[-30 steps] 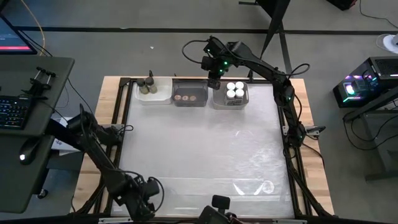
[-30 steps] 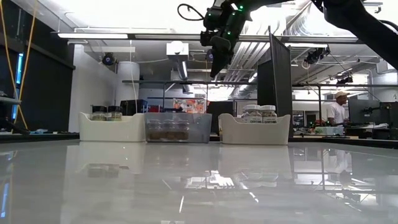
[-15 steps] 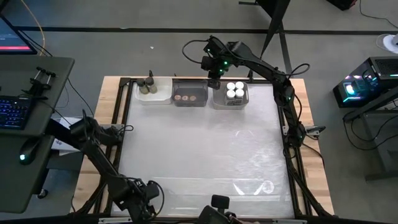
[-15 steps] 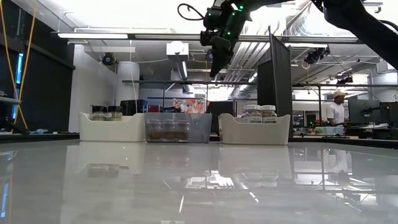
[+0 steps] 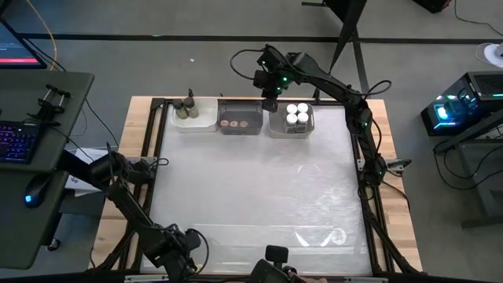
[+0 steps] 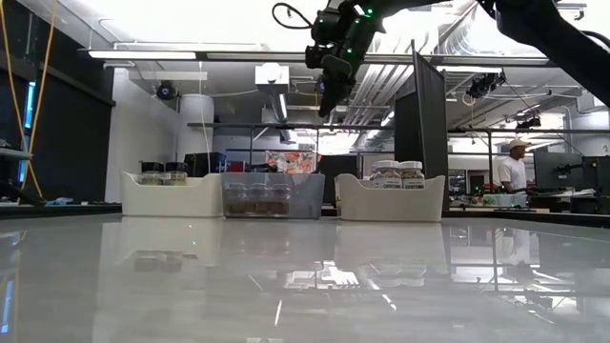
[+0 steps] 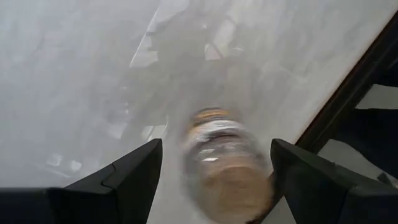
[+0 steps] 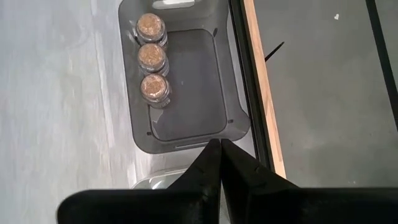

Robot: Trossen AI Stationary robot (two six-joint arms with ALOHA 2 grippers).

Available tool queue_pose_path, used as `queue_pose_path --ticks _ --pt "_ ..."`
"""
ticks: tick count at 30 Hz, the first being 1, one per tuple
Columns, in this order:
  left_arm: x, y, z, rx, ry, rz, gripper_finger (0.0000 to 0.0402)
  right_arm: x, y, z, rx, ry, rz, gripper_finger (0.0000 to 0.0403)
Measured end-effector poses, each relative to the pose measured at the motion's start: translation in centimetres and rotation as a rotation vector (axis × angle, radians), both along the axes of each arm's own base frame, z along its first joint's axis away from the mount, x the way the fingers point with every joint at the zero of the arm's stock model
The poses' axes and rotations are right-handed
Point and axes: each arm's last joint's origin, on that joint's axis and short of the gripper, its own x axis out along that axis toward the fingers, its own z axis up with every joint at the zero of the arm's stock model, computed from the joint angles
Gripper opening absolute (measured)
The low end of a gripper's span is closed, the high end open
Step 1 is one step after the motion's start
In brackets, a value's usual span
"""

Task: Sort spices by type
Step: Put the brown seasoning bottle into the black bin

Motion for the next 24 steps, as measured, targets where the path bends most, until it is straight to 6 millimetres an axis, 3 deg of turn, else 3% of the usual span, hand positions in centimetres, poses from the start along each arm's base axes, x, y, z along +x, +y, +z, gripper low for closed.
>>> queue_pose_path --ticks 8,17,20,24 --pt "-0.1 0.0 -0.1 0.010 0.009 -0.030 0.0263 0.0 0.0 0.0 0.000 0.000 -0.001 0.0000" --pt "-0.4 0.4 0.0 0.045 0.036 -0.043 0.0140 -0.3 -0.5 0.0 0.003 0.001 -0.017 0.0000" --pt "-0.2 0.9 0.5 0.058 0.025 -0.074 0.0140 -0.3 -0.5 0.0 0.003 0.001 -0.020 0.0000" --pt "0.3 3.1 2.4 0.149 -0.026 -0.090 0.0140 -0.5 -0.3 0.3 0.019 -0.016 -0.009 0.0000"
